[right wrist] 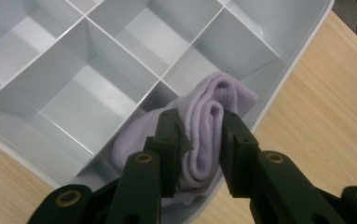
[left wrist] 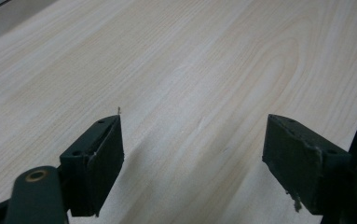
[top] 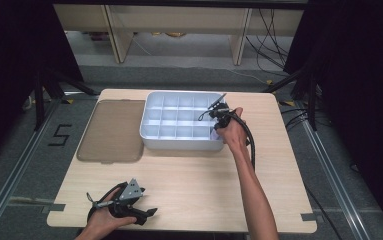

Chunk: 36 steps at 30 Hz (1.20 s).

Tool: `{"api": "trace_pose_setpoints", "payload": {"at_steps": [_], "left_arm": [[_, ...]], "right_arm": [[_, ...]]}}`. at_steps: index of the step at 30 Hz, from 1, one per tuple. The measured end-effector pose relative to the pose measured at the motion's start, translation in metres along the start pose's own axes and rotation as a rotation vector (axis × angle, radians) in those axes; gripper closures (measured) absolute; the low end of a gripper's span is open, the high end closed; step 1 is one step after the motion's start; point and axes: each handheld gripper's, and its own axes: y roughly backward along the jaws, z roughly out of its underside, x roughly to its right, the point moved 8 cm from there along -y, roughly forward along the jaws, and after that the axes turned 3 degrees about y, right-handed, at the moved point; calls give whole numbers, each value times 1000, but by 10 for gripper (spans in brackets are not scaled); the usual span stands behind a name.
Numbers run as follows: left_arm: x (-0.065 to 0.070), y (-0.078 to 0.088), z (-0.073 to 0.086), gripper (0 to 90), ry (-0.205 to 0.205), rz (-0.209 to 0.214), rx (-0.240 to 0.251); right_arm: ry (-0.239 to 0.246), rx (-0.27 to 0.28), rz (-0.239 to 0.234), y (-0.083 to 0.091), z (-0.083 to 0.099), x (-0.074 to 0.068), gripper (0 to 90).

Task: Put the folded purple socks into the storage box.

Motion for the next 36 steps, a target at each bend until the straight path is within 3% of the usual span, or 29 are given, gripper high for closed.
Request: {"api": "trace_pose_setpoints", "payload": {"at_steps": [4, 7, 8, 12, 14, 16, 17, 18, 21, 23, 32, 34, 36], "left_arm": [[0, 0, 0, 196, -14, 1, 2], [0, 0, 0, 196, -16, 2, -1], [1, 0, 0, 196, -19, 9, -2], [1, -1, 1, 196, -2, 4, -2], [0, 0, 0, 196, -24, -1, -3], [1, -1, 0, 196, -18, 4, 2], [1, -1, 1, 196, -6, -8, -5], [2, -1, 0, 196, -9, 9, -1], [4, -2, 0, 196, -4, 12, 8], [3, -1, 1, 196, -22, 12, -6], [4, -1, 2, 197, -11, 4, -14], [4, -1, 2, 198, -39, 17, -16], [4, -1, 2, 198, -13, 9, -14]], "right_arm": [[15, -17, -10, -7, 4, -5, 702], [-2, -26, -14, -10, 7, -8, 689], [16, -17, -17, -11, 6, -8, 672], [-16, 5, -33, -7, 4, -6, 579], [-52, 26, -43, 0, 1, -4, 553], [-87, 61, -54, 9, -2, -1, 589], [-82, 80, -71, 10, -3, 1, 639], [-96, 75, -87, 12, -2, -1, 681], [-72, 56, -92, 7, 1, 2, 785], [-83, 23, -97, 1, 5, -1, 801], [-49, -42, -137, -21, 8, -11, 823], [-17, -65, -153, -28, 8, -15, 825], [-15, -77, -150, -31, 7, -16, 825]]}}
